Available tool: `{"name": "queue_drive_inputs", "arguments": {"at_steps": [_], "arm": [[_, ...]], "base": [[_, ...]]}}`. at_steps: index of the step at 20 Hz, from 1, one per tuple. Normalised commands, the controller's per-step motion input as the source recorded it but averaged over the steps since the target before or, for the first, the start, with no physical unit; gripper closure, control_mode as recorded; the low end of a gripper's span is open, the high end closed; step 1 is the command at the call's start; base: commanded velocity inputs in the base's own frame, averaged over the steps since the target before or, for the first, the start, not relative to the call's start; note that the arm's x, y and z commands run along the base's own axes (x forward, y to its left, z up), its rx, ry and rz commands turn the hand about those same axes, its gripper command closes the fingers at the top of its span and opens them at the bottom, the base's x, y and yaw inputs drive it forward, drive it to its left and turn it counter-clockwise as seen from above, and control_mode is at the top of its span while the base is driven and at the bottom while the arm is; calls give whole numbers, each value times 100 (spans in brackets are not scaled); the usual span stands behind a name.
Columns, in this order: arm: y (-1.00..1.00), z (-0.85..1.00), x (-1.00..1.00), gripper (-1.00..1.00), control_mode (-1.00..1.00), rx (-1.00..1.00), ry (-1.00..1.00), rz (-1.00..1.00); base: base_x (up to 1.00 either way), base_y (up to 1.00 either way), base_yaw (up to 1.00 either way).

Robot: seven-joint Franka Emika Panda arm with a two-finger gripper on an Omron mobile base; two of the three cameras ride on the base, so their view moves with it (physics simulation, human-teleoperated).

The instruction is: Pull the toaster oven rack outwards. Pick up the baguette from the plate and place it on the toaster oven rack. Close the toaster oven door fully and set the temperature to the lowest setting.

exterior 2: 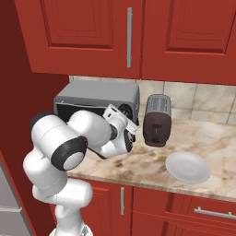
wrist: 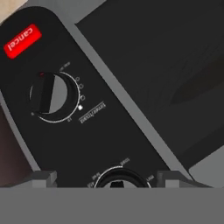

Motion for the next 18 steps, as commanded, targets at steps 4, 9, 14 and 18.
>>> {"name": "queue_drive_inputs", "arguments": {"at_steps": [4,9,14,18], "arm": [[-5,0,12,100,-100,2,-8,2],[0,0,0,100,-100,0,-11,0],[0,0,0,100,-100,0,-9,0],[0,-4,0,100,-100,0,-1,0]], "base": [[0,0,0],[0,0,0],[0,0,0],[0,0,0]]}}
